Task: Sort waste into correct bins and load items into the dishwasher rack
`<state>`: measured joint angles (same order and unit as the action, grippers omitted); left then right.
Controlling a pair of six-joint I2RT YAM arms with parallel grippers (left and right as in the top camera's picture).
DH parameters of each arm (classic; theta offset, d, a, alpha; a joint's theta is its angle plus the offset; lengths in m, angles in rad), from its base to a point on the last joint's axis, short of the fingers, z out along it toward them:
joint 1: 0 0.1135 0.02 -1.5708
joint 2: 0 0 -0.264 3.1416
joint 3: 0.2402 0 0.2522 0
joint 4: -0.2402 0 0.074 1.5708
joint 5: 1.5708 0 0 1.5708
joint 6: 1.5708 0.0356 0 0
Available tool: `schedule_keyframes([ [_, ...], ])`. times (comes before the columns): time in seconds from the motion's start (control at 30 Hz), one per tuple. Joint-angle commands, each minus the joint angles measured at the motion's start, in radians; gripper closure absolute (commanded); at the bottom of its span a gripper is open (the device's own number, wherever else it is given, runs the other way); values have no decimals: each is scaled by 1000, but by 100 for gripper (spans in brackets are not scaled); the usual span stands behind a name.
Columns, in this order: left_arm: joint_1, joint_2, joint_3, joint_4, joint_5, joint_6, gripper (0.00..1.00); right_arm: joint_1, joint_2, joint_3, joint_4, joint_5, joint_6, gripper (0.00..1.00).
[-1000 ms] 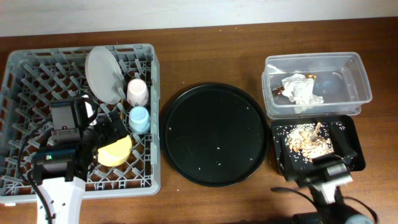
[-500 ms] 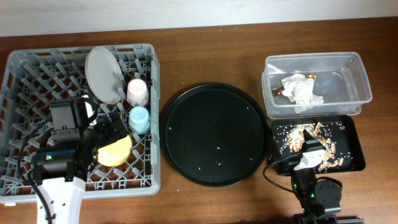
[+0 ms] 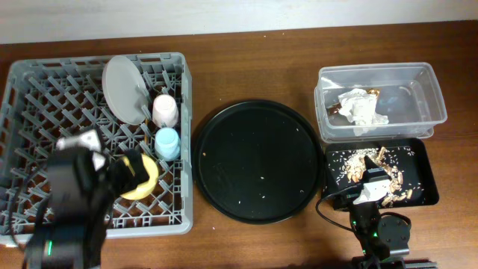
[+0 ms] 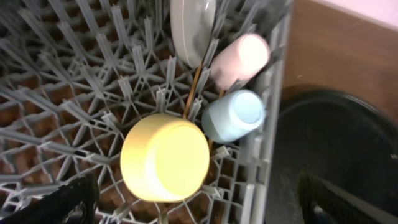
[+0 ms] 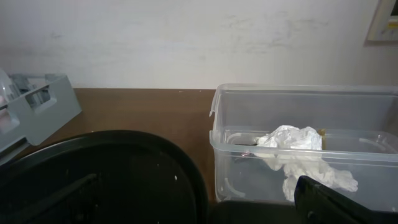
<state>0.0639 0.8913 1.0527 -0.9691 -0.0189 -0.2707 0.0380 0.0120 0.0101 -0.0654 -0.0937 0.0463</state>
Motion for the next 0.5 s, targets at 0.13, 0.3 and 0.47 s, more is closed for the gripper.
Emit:
schedule_keyframes([
  [0.13,-3,-605,-334,-27,3,-8,1,-6,-6,-5,-6,9,4,1],
  [0.3,-5,-846,-758,869,68,-163,1,-6,-6,-5,-6,9,4,1],
  [0.47,-5,-886,-1023,1287,37,-135,1,-6,-6,-5,-6,9,4,1],
])
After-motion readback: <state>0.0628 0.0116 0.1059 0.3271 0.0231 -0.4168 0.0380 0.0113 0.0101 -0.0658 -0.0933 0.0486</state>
